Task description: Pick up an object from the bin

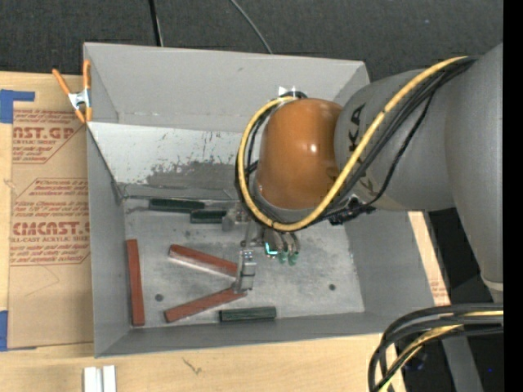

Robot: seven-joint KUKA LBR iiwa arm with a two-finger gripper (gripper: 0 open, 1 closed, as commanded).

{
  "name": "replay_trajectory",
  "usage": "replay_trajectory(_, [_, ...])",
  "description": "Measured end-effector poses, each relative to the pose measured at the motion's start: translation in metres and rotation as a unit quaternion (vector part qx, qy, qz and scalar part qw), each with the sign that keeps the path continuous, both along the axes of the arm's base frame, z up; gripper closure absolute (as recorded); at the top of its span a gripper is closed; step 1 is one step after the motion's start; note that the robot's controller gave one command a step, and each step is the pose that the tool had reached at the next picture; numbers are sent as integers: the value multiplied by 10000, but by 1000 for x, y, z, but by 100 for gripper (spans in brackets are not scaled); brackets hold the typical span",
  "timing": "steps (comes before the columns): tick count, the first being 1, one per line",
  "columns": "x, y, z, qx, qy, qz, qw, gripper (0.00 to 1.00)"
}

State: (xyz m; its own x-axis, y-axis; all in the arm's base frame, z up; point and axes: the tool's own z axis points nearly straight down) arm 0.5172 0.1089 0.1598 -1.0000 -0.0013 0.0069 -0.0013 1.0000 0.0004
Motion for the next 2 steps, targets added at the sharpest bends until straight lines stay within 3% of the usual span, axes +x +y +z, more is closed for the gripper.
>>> replay_trajectory(1, [2, 0, 3, 4, -35, -4, 10000, 0])
replay_trajectory(2, [27, -11, -87, 8, -41, 2120, 9773, 100])
